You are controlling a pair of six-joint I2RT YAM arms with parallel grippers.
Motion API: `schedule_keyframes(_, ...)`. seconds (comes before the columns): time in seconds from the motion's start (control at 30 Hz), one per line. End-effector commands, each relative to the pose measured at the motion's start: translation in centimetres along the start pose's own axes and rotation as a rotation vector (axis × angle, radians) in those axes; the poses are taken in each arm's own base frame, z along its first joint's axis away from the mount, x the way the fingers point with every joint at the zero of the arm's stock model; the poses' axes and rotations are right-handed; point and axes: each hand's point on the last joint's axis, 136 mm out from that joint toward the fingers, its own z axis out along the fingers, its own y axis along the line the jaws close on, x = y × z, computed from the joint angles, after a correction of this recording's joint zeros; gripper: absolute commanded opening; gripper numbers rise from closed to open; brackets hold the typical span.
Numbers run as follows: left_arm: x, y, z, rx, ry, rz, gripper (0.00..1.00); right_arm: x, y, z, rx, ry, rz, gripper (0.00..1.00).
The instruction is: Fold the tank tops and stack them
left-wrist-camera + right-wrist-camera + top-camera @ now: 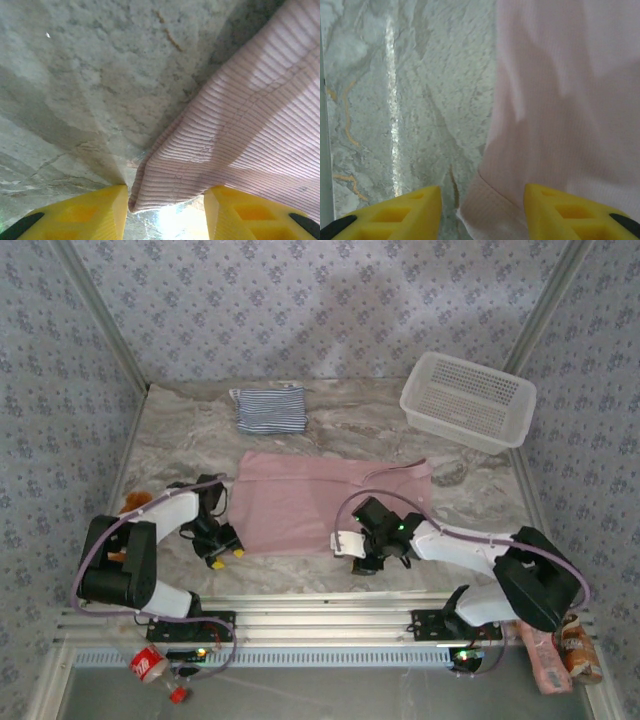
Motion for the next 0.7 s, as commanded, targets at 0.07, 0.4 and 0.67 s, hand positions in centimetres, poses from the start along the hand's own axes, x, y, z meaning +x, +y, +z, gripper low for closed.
schedule_keyframes(0.07,-0.9,0.8,-0.4,-0.064,-0.052,0.029,0.43,1.0,0.0,1.1,-0.012,0.104,-0.042,0.45)
schedule_keyframes(0.4,-2.2,0.2,-1.5,-0.074,-0.097,0.052,0.21,0.4,-0.8,0.5,0.029,0.098,-0.022,0.15)
schedule_keyframes(0.67,-1.3,-0.5,-4.0,-0.044,-0.098,0.055,0.1,-1.0,0.2,-1.3,-0.012,0.028,0.036,0.07)
